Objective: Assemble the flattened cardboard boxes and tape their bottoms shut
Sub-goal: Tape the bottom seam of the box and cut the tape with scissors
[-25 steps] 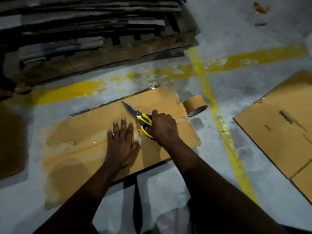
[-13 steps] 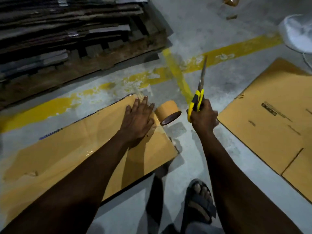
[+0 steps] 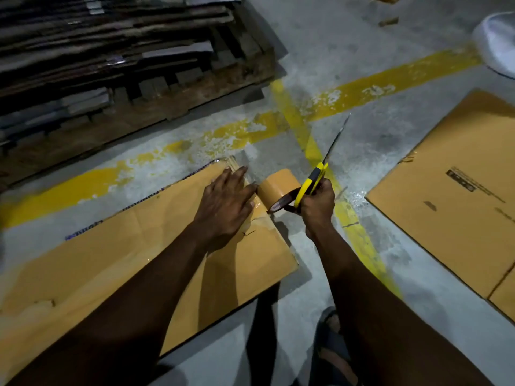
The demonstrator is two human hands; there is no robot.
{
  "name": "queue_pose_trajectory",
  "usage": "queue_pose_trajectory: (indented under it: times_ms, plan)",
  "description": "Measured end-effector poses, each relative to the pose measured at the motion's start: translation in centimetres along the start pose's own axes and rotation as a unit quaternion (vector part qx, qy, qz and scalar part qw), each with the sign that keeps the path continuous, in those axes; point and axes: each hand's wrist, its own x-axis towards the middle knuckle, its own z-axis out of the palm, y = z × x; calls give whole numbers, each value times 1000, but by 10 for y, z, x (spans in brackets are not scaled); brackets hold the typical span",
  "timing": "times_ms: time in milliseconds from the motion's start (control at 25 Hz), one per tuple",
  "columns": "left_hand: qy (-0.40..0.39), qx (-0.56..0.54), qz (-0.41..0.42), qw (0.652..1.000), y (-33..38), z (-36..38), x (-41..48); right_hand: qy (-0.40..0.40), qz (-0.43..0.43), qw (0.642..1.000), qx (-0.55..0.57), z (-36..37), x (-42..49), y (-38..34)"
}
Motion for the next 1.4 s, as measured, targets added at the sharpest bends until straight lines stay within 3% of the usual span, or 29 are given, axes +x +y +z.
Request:
queue_pose_trajectory:
  times_ms: [120, 200, 480, 600, 680, 760, 840, 1000, 1080, 1160, 1400]
  plan:
    - [4, 3, 4, 1000, 2, 2, -1, 115, -121, 984, -57, 8, -5, -5]
    - [7, 3, -2, 1000, 4, 1, 0, 174, -148, 972, -47, 3, -1, -4]
    - [1, 57, -10, 998, 25, -32, 47, 225, -131, 964, -48, -7, 9, -2]
    - [-107, 23, -8, 994, 37, -38, 83, 242, -115, 963, -35, -10, 10, -2]
    - [-152, 38, 11, 988, 46, -32, 94, 233, -121, 964, -36, -11, 11, -3]
    - [-183, -93, 0, 979, 53, -29, 96, 211, -114, 970, -42, -12, 12, -5]
    - [-199, -271, -50, 940, 55, -26, 97, 188, -106, 975, -57, -16, 17, -3]
    - [-253, -467, -129, 838, 61, -52, 105, 107, -92, 987, -80, -31, 22, 1]
    - [-288, -466, -147, 823, 59, -63, 109, 73, -103, 989, -82, -39, 23, 2]
    - [-319, -428, -144, 833, 57, -61, 111, 58, -124, 987, -83, -43, 23, 1]
    - [-296, -401, -169, 850, 60, -57, 115, 74, -134, 986, -67, -39, 25, -5]
